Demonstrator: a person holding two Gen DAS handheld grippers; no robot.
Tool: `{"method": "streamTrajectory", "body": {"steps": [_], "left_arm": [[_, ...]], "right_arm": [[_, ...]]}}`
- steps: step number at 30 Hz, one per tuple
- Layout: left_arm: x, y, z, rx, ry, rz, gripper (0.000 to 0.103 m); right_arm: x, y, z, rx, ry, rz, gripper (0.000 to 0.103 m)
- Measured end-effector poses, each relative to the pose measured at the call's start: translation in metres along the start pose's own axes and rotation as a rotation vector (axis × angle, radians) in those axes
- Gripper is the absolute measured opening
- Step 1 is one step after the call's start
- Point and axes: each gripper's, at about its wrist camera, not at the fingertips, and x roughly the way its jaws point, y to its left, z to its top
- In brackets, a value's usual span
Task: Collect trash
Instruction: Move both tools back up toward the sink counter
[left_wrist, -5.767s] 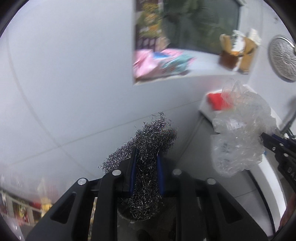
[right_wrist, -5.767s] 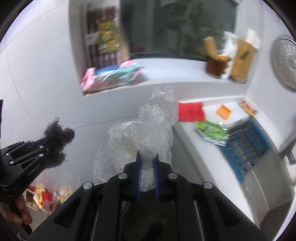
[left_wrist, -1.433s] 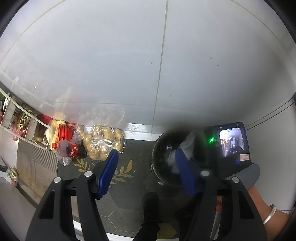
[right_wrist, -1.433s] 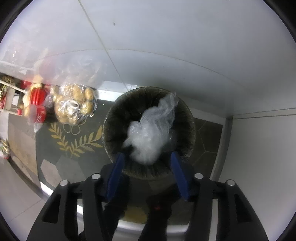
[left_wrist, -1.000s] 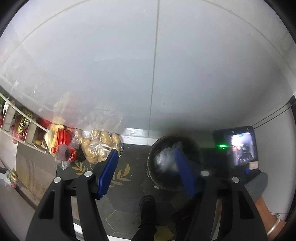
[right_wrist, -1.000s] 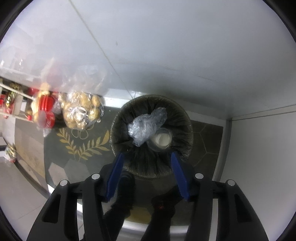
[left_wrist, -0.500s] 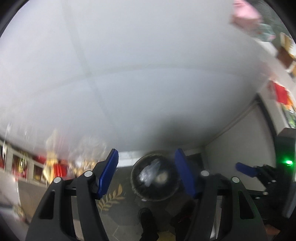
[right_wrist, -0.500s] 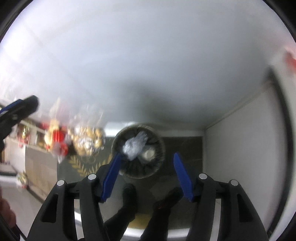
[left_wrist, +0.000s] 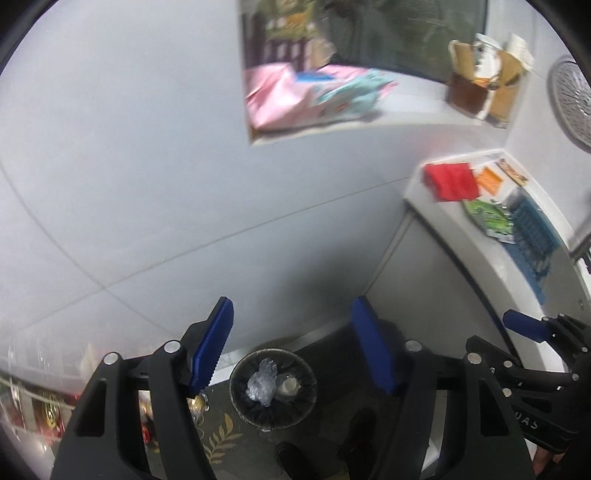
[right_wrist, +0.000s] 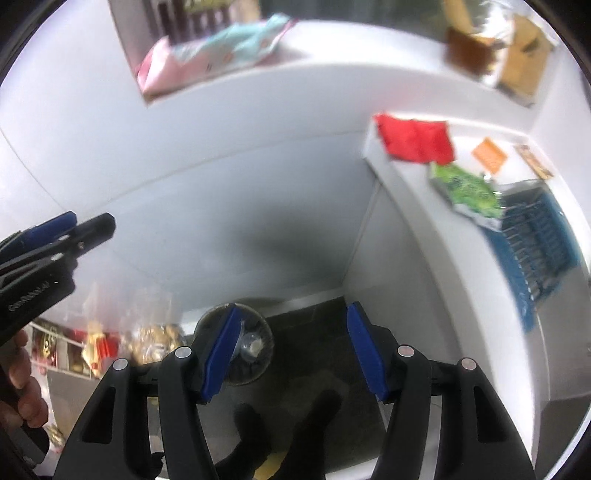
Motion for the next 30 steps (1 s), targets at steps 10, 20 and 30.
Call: {"method": "streamTrajectory", "body": {"steps": [10, 20, 30], "left_arm": [[-0.038, -0.028, 0.013, 0.061, -0.044, -0.025, 0.068], [-0.056, -0.057, 0.019, 0.136, -0.059, -0.038, 0.069], [-0.073, -0.13, 0.037, 0.282, -0.109, -0.112, 0.07]], "right_arm": [[-0.048, -0.011, -0.011, 0.004, -0.068, -0.015, 0.058], [-0.086, -0.031, -0.017, 0.051, -0.138, -0.054, 0.058], [-0.117, -0.077, -0.024, 0.133, -0.209, -0.149, 0.063]]}}
